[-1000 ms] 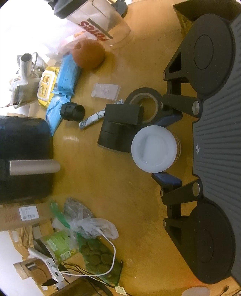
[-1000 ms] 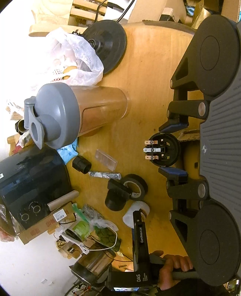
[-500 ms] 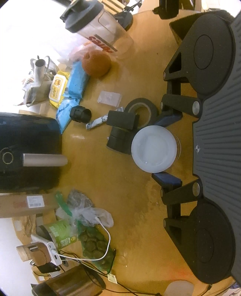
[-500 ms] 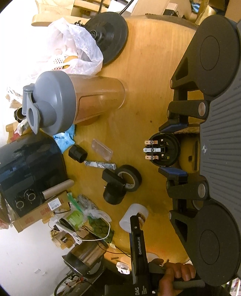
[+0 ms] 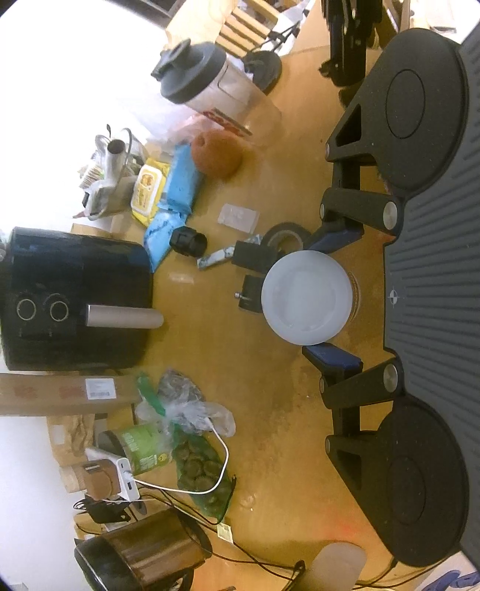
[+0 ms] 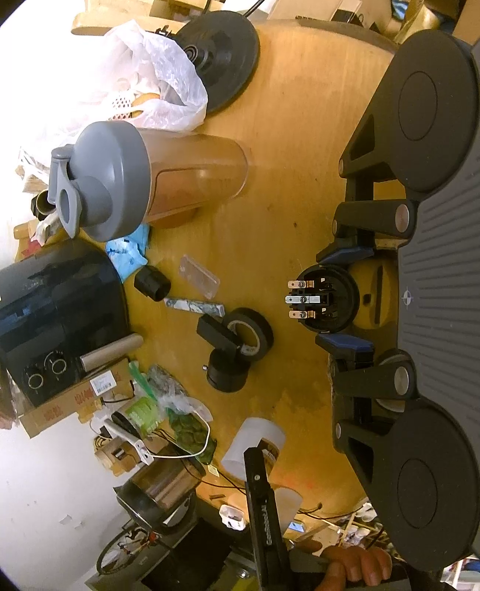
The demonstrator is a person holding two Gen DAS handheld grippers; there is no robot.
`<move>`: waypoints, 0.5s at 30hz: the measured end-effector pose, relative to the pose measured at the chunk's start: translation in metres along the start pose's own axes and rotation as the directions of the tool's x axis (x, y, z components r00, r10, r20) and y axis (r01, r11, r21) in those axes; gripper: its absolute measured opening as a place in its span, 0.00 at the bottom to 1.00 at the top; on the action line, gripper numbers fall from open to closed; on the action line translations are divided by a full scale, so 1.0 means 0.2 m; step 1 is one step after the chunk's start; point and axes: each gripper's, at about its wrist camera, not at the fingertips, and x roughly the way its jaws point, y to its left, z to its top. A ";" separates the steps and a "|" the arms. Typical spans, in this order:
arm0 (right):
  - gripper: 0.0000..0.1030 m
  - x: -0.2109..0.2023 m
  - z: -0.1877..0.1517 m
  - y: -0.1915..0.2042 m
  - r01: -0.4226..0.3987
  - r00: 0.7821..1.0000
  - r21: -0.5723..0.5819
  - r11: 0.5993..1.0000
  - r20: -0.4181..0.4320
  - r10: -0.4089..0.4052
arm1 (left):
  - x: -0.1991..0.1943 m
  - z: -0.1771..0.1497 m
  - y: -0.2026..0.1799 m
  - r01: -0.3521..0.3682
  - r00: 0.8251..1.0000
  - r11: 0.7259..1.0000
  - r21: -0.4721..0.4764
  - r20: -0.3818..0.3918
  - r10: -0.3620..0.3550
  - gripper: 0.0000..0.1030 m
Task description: Organize rigid objects
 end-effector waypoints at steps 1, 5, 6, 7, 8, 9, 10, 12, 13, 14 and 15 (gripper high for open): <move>0.41 0.00 0.00 0.00 -0.001 1.000 -0.002 1.000 -0.002 0.001 | -0.02 -0.01 0.00 0.002 1.000 1.000 0.000 0.000 -0.002 0.51; 0.41 -0.01 -0.03 0.01 -0.001 1.000 -0.010 1.000 -0.010 0.000 | -0.05 -0.05 -0.01 0.008 1.000 1.000 -0.013 -0.006 -0.008 0.51; 0.41 -0.01 -0.03 0.01 -0.003 1.000 -0.015 1.000 -0.012 0.002 | -0.06 -0.06 -0.01 0.009 1.000 1.000 -0.016 -0.006 -0.009 0.51; 0.41 -0.02 -0.04 0.01 -0.004 1.000 -0.021 1.000 -0.013 0.003 | -0.07 -0.07 -0.02 0.011 1.000 1.000 -0.021 -0.007 -0.012 0.51; 0.41 -0.02 -0.05 0.02 -0.002 1.000 -0.030 1.000 -0.014 0.002 | -0.08 -0.08 -0.02 0.014 1.000 1.000 -0.026 -0.007 -0.014 0.51; 0.41 -0.03 -0.06 0.03 0.002 1.000 -0.042 0.999 -0.014 -0.002 | -0.10 -0.09 -0.02 0.019 1.000 0.999 -0.030 -0.006 -0.019 0.51; 0.41 -0.03 -0.07 0.03 0.005 1.000 -0.055 0.998 -0.015 -0.006 | -0.11 -0.10 -0.03 0.022 1.000 0.999 -0.032 -0.006 -0.023 0.51; 0.41 -0.04 -0.08 0.05 0.006 1.000 -0.071 0.997 -0.016 -0.008 | -0.13 -0.12 -0.04 0.028 1.000 0.999 -0.037 -0.006 -0.028 0.51; 0.41 -0.04 -0.09 0.05 0.006 1.000 -0.077 0.997 -0.017 -0.007 | -0.14 -0.14 -0.04 0.032 0.999 0.999 -0.038 -0.008 -0.032 0.51; 0.41 -0.04 -0.09 0.05 0.007 1.000 -0.081 0.997 -0.018 -0.008 | -0.14 -0.15 -0.05 0.035 0.999 0.999 -0.039 -0.009 -0.035 0.51; 0.41 -0.04 -0.10 0.05 0.006 1.000 -0.085 0.996 -0.019 -0.008 | -0.15 -0.16 -0.06 0.039 0.999 0.998 -0.040 -0.012 -0.039 0.51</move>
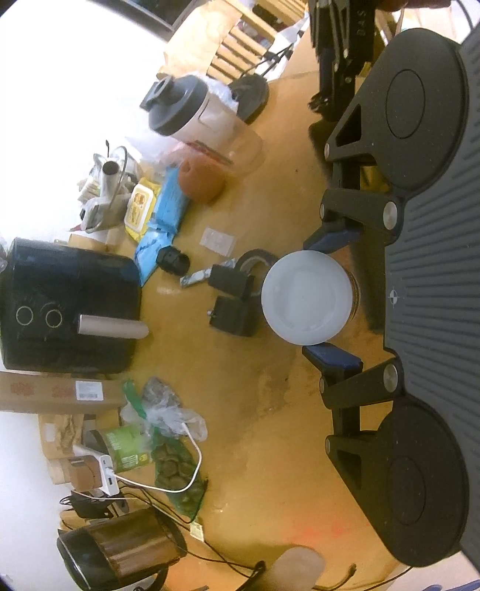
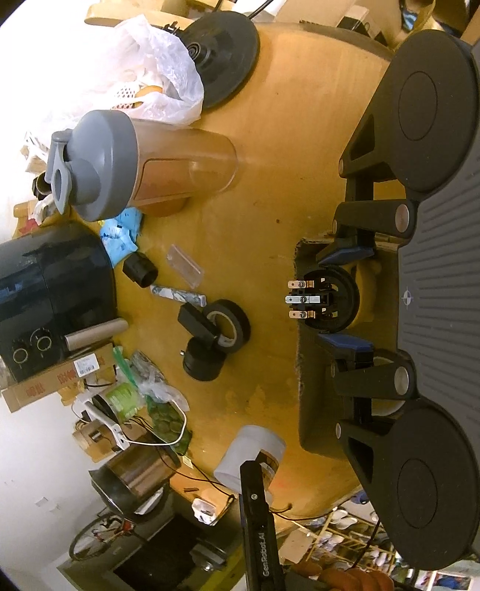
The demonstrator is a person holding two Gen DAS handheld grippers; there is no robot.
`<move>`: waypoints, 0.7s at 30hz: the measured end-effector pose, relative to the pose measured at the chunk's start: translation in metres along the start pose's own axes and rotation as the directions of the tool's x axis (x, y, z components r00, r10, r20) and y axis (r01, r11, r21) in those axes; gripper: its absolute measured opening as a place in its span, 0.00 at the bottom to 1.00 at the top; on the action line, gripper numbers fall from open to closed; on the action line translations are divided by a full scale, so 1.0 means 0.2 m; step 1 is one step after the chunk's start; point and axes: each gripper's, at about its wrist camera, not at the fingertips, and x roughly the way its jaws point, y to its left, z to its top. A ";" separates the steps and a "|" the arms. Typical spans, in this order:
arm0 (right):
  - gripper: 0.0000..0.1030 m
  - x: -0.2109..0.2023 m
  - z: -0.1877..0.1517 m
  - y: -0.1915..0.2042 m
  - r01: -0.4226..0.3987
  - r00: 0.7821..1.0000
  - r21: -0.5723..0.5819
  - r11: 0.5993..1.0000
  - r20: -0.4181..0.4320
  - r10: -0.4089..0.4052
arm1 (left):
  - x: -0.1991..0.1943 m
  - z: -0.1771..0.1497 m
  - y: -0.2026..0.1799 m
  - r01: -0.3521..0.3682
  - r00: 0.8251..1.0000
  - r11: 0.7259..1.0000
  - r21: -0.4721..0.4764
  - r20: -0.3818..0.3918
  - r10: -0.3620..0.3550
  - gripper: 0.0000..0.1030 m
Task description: Organize rigid objects
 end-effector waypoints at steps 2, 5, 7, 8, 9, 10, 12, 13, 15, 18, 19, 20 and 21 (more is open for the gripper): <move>0.41 0.00 -0.01 0.00 -0.005 1.000 -0.003 1.000 -0.002 0.005 | -0.01 -0.03 -0.02 0.007 1.000 1.000 0.001 -0.006 -0.007 0.51; 0.41 -0.01 -0.03 0.01 -0.014 1.000 -0.010 1.000 -0.006 0.014 | -0.01 -0.07 -0.04 0.016 1.000 1.000 0.004 -0.023 -0.016 0.51; 0.41 -0.01 -0.03 0.01 -0.020 1.000 -0.010 1.000 -0.010 0.020 | -0.01 -0.11 -0.05 0.020 0.999 1.000 0.008 -0.033 -0.020 0.51; 0.41 -0.01 -0.04 0.01 -0.025 1.000 -0.009 1.000 -0.012 0.024 | -0.01 -0.12 -0.06 0.022 0.999 1.000 0.009 -0.039 -0.022 0.51; 0.41 -0.01 -0.04 0.01 -0.028 1.000 -0.009 1.000 -0.015 0.028 | -0.01 -0.14 -0.06 0.024 0.999 1.000 0.010 -0.045 -0.023 0.51; 0.41 -0.01 -0.05 0.01 -0.031 0.999 -0.008 0.999 -0.017 0.031 | -0.01 -0.15 -0.07 0.023 0.998 1.000 0.010 -0.053 -0.023 0.51; 0.41 -0.02 -0.06 0.01 -0.035 0.999 -0.010 0.999 -0.019 0.035 | 0.00 -0.18 -0.07 0.021 0.997 1.000 0.013 -0.068 -0.020 0.51; 0.41 -0.02 -0.06 0.02 -0.039 0.999 -0.012 0.999 -0.021 0.039 | 0.01 -0.19 -0.07 0.019 0.997 1.000 0.013 -0.078 -0.018 0.51; 0.41 -0.02 -0.07 0.02 -0.049 0.999 -0.017 0.999 -0.026 0.048 | 0.04 -0.21 -0.07 0.017 0.995 1.000 0.011 -0.100 -0.016 0.51; 0.41 -0.03 -0.08 0.03 -0.058 0.998 -0.024 0.998 -0.034 0.058 | 0.10 -0.24 -0.06 0.003 0.990 1.000 0.007 -0.139 -0.002 0.51; 0.41 -0.03 -0.09 0.03 -0.061 0.998 -0.025 0.998 -0.035 0.060 | 0.12 -0.24 -0.06 -0.003 0.989 1.000 0.004 -0.146 0.004 0.51; 0.41 -0.03 -0.09 0.04 -0.062 0.998 -0.026 0.998 -0.036 0.061 | 0.13 -0.25 -0.05 -0.006 0.989 1.000 0.000 -0.150 0.006 0.51; 0.41 -0.03 -0.09 0.04 -0.062 0.997 -0.027 0.998 -0.038 0.061 | 0.13 -0.25 -0.05 -0.007 0.989 1.000 -0.005 -0.146 0.007 0.51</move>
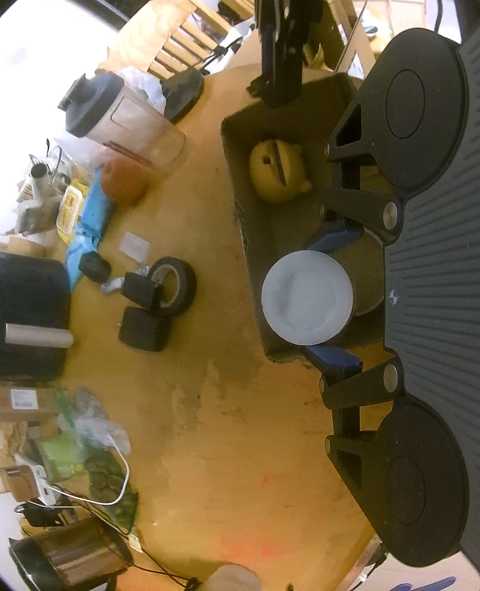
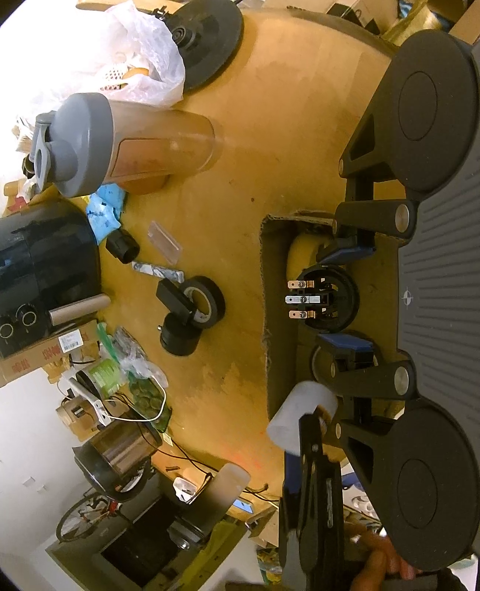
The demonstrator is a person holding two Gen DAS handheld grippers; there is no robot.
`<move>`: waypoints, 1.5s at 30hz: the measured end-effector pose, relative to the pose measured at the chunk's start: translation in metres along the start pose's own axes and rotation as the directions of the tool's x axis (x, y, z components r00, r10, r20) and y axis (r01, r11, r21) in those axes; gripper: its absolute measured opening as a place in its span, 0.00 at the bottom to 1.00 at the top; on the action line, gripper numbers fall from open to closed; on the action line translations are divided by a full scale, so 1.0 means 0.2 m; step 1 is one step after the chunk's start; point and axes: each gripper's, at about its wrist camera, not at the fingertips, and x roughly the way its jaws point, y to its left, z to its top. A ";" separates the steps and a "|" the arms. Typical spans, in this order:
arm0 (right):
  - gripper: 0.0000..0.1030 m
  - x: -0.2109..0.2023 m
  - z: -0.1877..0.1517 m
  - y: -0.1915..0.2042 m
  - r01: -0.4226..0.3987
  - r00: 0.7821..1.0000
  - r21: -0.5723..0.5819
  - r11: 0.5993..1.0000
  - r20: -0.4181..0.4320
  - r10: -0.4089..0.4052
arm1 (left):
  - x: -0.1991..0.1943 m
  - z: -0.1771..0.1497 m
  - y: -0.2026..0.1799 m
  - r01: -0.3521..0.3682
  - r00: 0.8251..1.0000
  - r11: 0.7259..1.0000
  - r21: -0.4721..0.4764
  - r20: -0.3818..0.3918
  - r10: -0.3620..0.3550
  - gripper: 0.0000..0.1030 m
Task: Organize rigid objects
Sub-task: 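Lower the white tub and black socket into the box and open both grippers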
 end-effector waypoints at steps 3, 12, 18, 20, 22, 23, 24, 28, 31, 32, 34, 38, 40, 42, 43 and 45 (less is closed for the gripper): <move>0.41 -0.01 -0.01 0.00 0.000 1.000 -0.001 1.000 -0.005 0.000 | -0.04 0.00 0.00 0.006 0.999 1.000 -0.005 0.046 -0.006 0.51; 0.41 0.00 -0.05 -0.01 -0.002 1.000 0.005 1.000 -0.021 0.002 | -0.12 -0.01 -0.01 -0.016 0.997 0.999 -0.035 0.069 0.018 0.52; 0.41 0.00 -0.05 0.01 -0.002 1.000 -0.016 1.000 -0.028 0.001 | -0.14 -0.07 -0.01 -0.025 0.998 0.999 -0.047 0.048 0.028 0.52; 0.41 0.00 -0.05 0.02 0.000 0.999 -0.027 1.000 -0.033 -0.001 | -0.15 -0.09 -0.01 -0.025 0.999 0.998 -0.061 0.045 0.028 0.52; 0.42 0.01 -0.05 0.02 -0.001 0.999 -0.033 0.999 -0.039 0.000 | -0.16 -0.11 0.00 -0.029 0.999 0.996 -0.079 0.041 0.032 0.52; 0.42 0.01 -0.05 0.02 -0.002 0.999 -0.035 0.999 -0.044 0.000 | -0.17 -0.13 0.00 -0.028 0.999 0.996 -0.087 0.041 0.032 0.52; 0.42 0.01 -0.05 0.03 -0.002 0.999 -0.037 0.999 -0.048 0.000 | -0.17 -0.13 0.01 -0.026 0.999 0.995 -0.096 0.041 0.030 0.52; 0.42 0.03 -0.06 0.04 0.000 0.998 -0.046 0.999 -0.066 -0.004 | -0.20 -0.17 0.00 -0.023 0.999 0.993 -0.119 0.041 0.028 0.52; 0.56 0.05 -0.06 0.05 0.014 0.997 -0.059 0.998 -0.079 -0.019 | -0.21 -0.19 0.00 -0.025 0.999 0.990 -0.136 0.039 0.031 0.52; 0.61 0.05 -0.07 0.05 0.017 0.996 -0.061 0.998 -0.082 -0.022 | -0.21 -0.20 0.00 -0.026 0.999 0.990 -0.141 0.038 0.032 0.52; 0.80 0.04 -0.07 0.06 0.021 0.997 -0.062 0.998 -0.072 -0.026 | -0.21 -0.21 0.00 -0.028 0.999 0.988 -0.151 0.035 0.033 0.52; 0.88 0.04 -0.07 0.08 0.025 0.998 -0.079 0.997 -0.063 -0.030 | -0.22 -0.21 0.01 -0.027 0.999 0.985 -0.168 0.038 0.034 0.52; 0.95 0.03 -0.07 0.08 0.030 0.998 -0.082 0.996 -0.058 -0.035 | -0.22 -0.21 0.01 -0.027 0.999 0.986 -0.166 0.036 0.033 0.52; 0.95 0.03 -0.07 0.07 0.034 0.998 -0.075 0.997 -0.053 -0.038 | -0.22 -0.21 0.01 -0.026 0.999 0.986 -0.168 0.034 0.032 0.52; 0.96 0.03 -0.06 0.07 0.034 0.998 -0.072 0.997 -0.054 -0.038 | -0.21 -0.20 0.01 -0.027 0.999 0.985 -0.168 0.033 0.033 0.52; 0.97 0.04 -0.06 0.06 0.040 0.998 -0.070 0.997 -0.054 -0.043 | -0.21 -0.20 0.01 -0.029 0.999 0.985 -0.168 0.035 0.035 0.52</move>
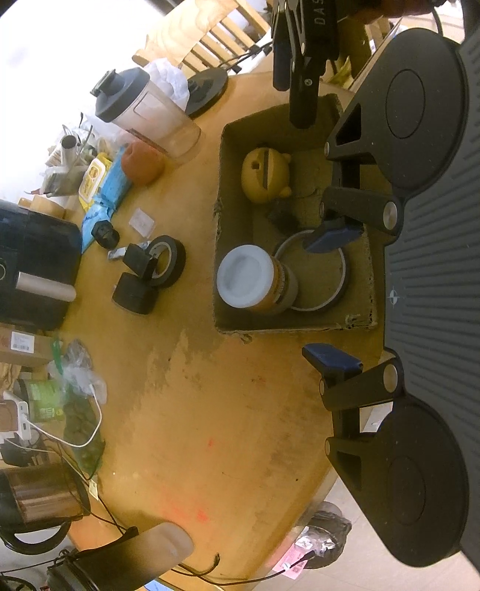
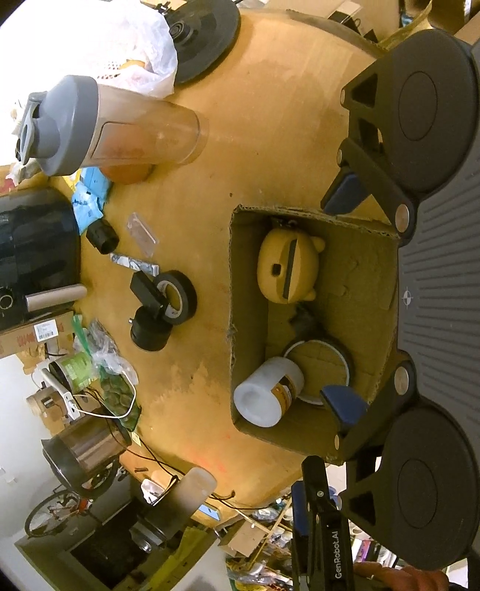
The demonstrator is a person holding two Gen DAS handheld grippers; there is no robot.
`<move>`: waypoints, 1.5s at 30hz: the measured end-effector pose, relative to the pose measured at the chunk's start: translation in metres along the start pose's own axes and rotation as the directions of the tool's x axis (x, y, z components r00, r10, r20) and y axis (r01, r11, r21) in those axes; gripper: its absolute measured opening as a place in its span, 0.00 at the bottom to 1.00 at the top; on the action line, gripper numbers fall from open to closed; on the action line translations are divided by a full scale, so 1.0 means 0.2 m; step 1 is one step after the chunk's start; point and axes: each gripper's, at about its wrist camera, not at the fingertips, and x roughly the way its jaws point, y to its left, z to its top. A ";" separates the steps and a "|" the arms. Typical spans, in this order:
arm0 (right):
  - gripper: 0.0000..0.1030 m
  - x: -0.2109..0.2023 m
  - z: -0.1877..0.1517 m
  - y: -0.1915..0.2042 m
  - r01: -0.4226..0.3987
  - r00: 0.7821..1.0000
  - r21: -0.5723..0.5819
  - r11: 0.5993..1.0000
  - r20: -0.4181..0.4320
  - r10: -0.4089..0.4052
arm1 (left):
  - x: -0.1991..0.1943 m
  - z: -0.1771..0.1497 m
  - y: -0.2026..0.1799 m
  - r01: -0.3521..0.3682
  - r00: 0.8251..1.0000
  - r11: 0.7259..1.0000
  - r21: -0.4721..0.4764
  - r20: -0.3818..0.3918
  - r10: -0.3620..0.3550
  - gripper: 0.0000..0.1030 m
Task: Organize rigid objects
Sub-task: 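Lower the white tub and black socket into the box and open both grippers, then withdraw both grippers from the box toward the objects on the table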
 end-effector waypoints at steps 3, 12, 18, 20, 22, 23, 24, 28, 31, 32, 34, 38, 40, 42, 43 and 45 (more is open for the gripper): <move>1.00 0.00 0.00 0.00 0.008 1.000 -0.006 1.000 0.003 -0.008 | 0.00 0.01 0.00 0.000 1.000 1.000 -0.002 0.001 0.000 0.52; 1.00 0.03 0.02 0.03 0.085 0.996 -0.043 0.995 0.026 -0.084 | 0.00 0.06 0.02 0.002 1.000 1.000 -0.007 0.013 -0.002 0.52; 1.00 0.04 0.03 0.05 0.160 0.984 -0.069 0.985 0.092 -0.153 | 0.00 0.12 0.02 -0.002 0.999 1.000 -0.005 0.036 0.002 0.52; 1.00 0.04 0.04 0.06 0.189 0.978 -0.097 0.977 0.107 -0.178 | 0.00 0.14 0.02 -0.003 0.999 1.000 -0.003 0.043 0.004 0.52; 1.00 0.05 0.06 0.06 0.195 0.977 -0.109 0.975 0.111 -0.183 | 0.00 0.16 0.02 -0.004 0.999 1.000 -0.001 0.050 0.005 0.52; 1.00 0.05 0.07 0.06 0.196 0.977 -0.111 0.974 0.111 -0.184 | 0.01 0.17 0.03 -0.005 0.999 1.000 -0.002 0.052 0.005 0.52; 1.00 0.05 0.07 0.06 0.197 0.976 -0.112 0.974 0.111 -0.185 | 0.01 0.18 0.03 -0.004 0.999 1.000 -0.003 0.054 0.004 0.52; 1.00 0.08 0.11 0.08 0.205 0.976 -0.124 0.971 0.094 -0.194 | 0.03 0.22 0.04 -0.006 0.998 1.000 -0.007 0.056 0.006 0.52; 1.00 0.09 0.14 0.09 0.205 0.977 -0.128 0.970 0.089 -0.195 | 0.04 0.25 0.05 -0.002 0.998 1.000 -0.009 0.057 0.003 0.52; 1.00 0.10 0.15 0.09 0.202 0.977 -0.127 0.971 0.092 -0.191 | 0.05 0.26 0.05 -0.001 0.998 1.000 -0.007 0.057 0.001 0.52; 1.00 0.10 0.17 0.09 0.206 0.976 -0.124 0.971 0.094 -0.195 | 0.06 0.27 0.05 0.003 0.998 1.000 -0.001 0.057 -0.003 0.52; 1.00 0.14 0.22 0.09 0.219 0.974 -0.117 0.969 0.080 -0.211 | 0.09 0.31 0.05 0.010 0.998 1.000 0.006 0.054 -0.010 0.52; 1.00 0.15 0.24 0.08 0.196 0.980 -0.117 0.974 0.065 -0.189 | 0.10 0.32 0.05 0.016 0.998 1.000 0.008 0.053 -0.016 0.52; 1.00 0.17 0.27 0.07 0.173 0.985 -0.105 0.979 0.048 -0.168 | 0.11 0.34 0.06 0.022 0.998 1.000 0.012 0.052 -0.022 0.52; 1.00 0.18 0.29 0.06 0.157 0.987 -0.096 0.983 0.042 -0.154 | 0.12 0.35 0.05 0.024 0.998 1.000 0.015 0.052 -0.025 0.52; 1.00 0.19 0.33 0.06 0.131 0.991 -0.093 0.987 0.036 -0.129 | 0.13 0.37 0.05 0.029 0.998 0.999 0.020 0.050 -0.030 0.52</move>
